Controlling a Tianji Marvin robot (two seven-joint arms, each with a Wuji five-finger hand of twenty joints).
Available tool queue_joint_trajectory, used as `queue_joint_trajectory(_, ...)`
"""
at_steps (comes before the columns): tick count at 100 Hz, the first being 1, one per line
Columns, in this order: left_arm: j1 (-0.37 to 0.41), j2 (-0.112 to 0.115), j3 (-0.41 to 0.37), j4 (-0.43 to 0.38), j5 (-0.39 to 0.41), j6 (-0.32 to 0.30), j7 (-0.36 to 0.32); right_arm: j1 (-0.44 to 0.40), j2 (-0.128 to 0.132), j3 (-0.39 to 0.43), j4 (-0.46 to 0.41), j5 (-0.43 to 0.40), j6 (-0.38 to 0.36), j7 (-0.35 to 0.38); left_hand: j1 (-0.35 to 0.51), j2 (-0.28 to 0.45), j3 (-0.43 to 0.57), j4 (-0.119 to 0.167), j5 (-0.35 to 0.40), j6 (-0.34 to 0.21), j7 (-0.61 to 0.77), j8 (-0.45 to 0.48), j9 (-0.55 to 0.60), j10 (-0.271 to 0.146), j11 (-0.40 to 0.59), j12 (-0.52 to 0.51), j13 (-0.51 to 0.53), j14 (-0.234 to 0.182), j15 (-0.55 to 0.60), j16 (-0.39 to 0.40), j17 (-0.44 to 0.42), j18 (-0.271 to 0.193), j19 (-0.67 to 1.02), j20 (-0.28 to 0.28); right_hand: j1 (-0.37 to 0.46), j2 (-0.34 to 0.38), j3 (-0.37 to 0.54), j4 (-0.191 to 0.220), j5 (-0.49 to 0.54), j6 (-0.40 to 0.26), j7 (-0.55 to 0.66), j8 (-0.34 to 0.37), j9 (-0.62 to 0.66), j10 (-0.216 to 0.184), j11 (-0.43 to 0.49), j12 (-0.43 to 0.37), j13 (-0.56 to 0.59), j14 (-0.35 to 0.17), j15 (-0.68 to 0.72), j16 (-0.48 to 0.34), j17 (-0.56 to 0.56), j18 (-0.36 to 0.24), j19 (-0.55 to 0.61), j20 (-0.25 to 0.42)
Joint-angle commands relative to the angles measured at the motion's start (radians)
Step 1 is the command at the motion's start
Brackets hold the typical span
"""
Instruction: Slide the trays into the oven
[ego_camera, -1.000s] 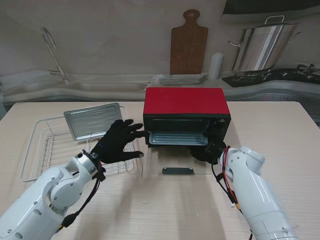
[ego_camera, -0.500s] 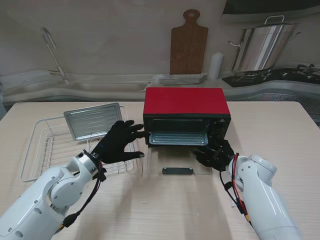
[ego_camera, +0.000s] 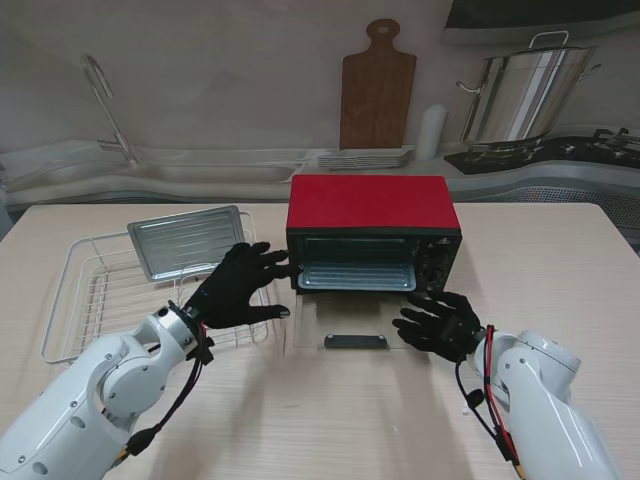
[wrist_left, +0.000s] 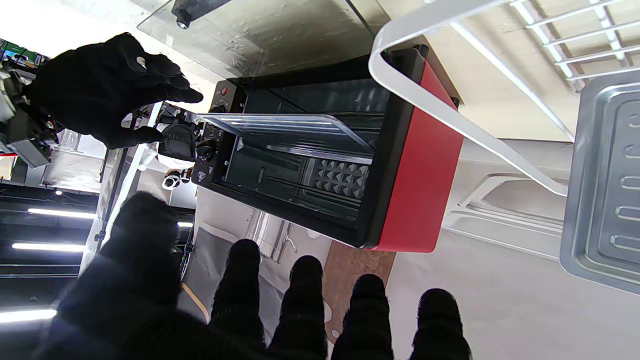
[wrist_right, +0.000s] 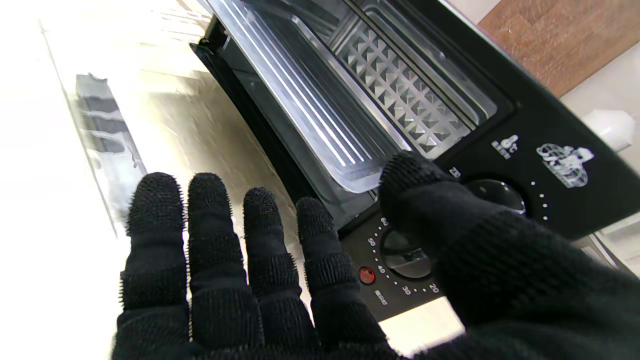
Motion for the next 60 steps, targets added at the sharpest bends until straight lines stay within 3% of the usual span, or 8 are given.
queue_joint_trajectory(1,0.010,-0.006,0.000,-0.008,0.004,-0.005,-0.012,-0.031,0.002,0.000,-0.023,-0.001,0.005,0.032,-0.010,0.038,-0.030,0.031,-0.030,0.011,-0.007,-0.004,-0.036,-0.017,-0.003,-0.010,-0.028,-0.026,-0.019,-0.014,-0.020,-0.023,-0.050,-0.009,-0.042,-0.004,0.000,0.040,0.030,0.016,-0.004,-0.012,0.024,0.019,0.012,-0.007,-0.002,0.016,0.024,0.017,0.017,0.007,0.018,-0.010)
queue_joint_trajectory(15,0.016,-0.003,-0.004,-0.016,0.010,-0.006,-0.022,-0.078,0.015,-0.001,-0.073,-0.035,0.012,0.096,-0.009,0.038,-0.031,0.031,-0.033,0.012,-0.010,-0.005,-0.037,-0.014,-0.005,-0.011,-0.028,-0.026,-0.019,-0.014,-0.019,-0.023,-0.050,-0.008,-0.047,0.001,-0.004,0.039,0.038,0.022,-0.007,-0.014,0.026,0.026,0.011,-0.007,-0.007,0.020,0.031,0.021,0.012,0.010,0.019,-0.010)
queue_joint_trajectory(32,0.025,-0.001,-0.006,-0.029,0.007,0.006,-0.040,-0.144,0.042,-0.016,-0.139,-0.152,-0.031,0.207,-0.008,0.041,-0.035,0.031,-0.040,0.014,-0.015,-0.007,-0.041,-0.014,-0.006,-0.011,-0.029,-0.026,-0.019,-0.014,-0.019,-0.023,-0.050,-0.008,-0.050,0.005,-0.014,0.039,0.053,0.026,-0.002,-0.012,0.026,0.032,0.021,-0.002,-0.025,0.027,0.052,0.033,-0.007,0.015,0.027,-0.005)
queue_joint_trajectory(44,0.031,-0.001,-0.007,-0.036,0.015,0.010,-0.037,-0.184,0.068,-0.040,-0.177,-0.263,-0.113,0.286,-0.006,0.041,-0.036,0.031,-0.039,0.014,-0.015,-0.007,-0.040,-0.014,-0.006,-0.010,-0.028,-0.025,-0.019,-0.014,-0.018,-0.022,-0.050,-0.008,-0.046,0.012,-0.022,0.038,0.065,0.010,0.007,0.001,0.023,0.024,0.029,0.001,-0.052,0.018,0.085,0.051,-0.033,0.017,0.040,0.008)
queue_joint_trajectory(60,0.040,-0.002,-0.012,-0.044,0.017,0.012,-0.030,-0.202,0.103,-0.104,-0.201,-0.481,-0.275,0.351,-0.005,0.042,-0.039,0.032,-0.036,0.015,-0.016,-0.007,-0.038,-0.013,-0.006,-0.011,-0.028,-0.025,-0.019,-0.014,-0.018,-0.021,-0.049,-0.008,-0.040,0.008,-0.026,0.040,0.068,0.003,-0.018,-0.001,0.014,0.020,0.017,-0.005,-0.073,0.020,0.084,0.051,-0.045,0.031,0.039,0.013)
